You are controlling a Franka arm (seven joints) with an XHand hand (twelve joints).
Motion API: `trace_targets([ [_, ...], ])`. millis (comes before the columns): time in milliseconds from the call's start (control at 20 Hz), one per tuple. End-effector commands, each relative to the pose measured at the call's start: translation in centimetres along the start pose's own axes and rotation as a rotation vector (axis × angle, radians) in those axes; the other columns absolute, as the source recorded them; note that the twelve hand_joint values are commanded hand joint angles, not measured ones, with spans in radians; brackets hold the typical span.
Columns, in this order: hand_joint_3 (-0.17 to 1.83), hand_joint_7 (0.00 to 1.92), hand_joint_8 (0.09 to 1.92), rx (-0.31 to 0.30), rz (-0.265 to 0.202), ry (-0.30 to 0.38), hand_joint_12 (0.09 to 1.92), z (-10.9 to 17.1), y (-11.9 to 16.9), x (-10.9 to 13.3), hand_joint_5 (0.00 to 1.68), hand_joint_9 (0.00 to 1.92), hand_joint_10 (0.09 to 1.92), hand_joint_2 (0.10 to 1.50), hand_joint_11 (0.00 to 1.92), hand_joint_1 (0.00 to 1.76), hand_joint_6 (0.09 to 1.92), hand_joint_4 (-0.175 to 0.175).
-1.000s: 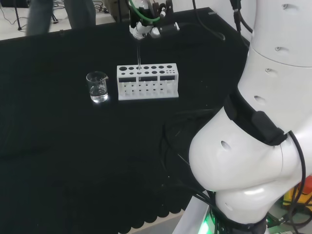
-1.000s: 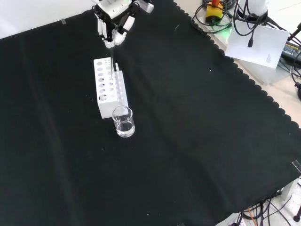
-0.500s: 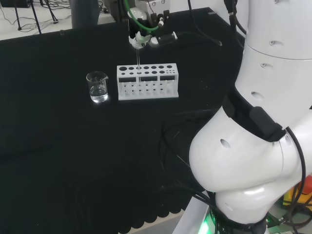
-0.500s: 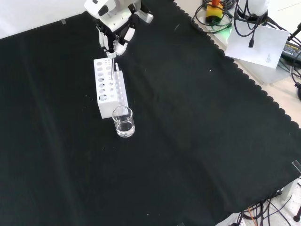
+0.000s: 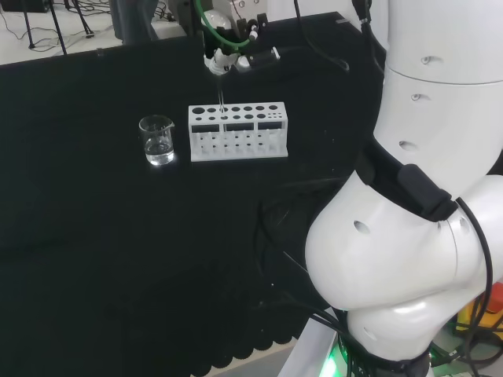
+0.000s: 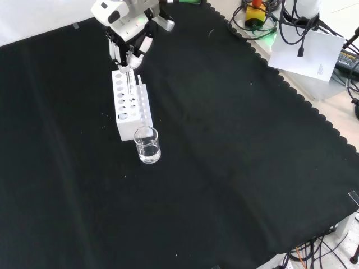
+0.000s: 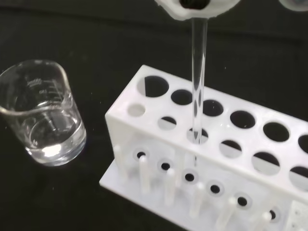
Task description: Put the glass rod back on the white test tube rack.
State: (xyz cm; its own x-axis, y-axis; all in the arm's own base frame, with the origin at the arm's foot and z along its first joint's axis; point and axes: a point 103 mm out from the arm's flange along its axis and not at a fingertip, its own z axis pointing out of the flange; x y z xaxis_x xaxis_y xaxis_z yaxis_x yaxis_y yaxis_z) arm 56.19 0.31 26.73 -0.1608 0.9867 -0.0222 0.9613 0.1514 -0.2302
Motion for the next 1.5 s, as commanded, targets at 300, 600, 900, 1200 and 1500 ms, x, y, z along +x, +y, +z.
trace_targets([
  [300, -0.17, 1.33, 0.69, 0.015, 0.033, 0.006, 0.32, 0.5, 0.8, -2.2, 1.47, 1.71, 0.46, 1.04, 1.73, 1.33, 0.09, -0.175],
  [600, -0.17, 1.33, 0.69, 0.019, 0.033, 0.004, 0.32, 0.9, 0.6, -2.3, 1.47, 1.71, 0.46, 1.04, 1.73, 1.33, 0.09, -0.175],
  [900, -0.17, 1.33, 0.69, 0.027, 0.029, 0.005, 0.32, 1.2, 0.7, -2.2, 1.47, 1.71, 0.46, 1.04, 1.73, 1.33, 0.09, -0.175],
  [1200, -0.17, 1.34, 0.68, 0.037, 0.025, 0.012, 0.32, 1.4, 0.9, -2.0, 1.47, 1.71, 0.46, 1.04, 1.73, 1.33, 0.09, -0.175],
  [1500, -0.17, 1.24, 0.69, 0.04, 0.022, 0.012, 0.31, 1.6, 1.0, -1.9, 1.41, 1.52, 0.48, 1.03, 1.71, 1.43, 0.09, -0.175],
])
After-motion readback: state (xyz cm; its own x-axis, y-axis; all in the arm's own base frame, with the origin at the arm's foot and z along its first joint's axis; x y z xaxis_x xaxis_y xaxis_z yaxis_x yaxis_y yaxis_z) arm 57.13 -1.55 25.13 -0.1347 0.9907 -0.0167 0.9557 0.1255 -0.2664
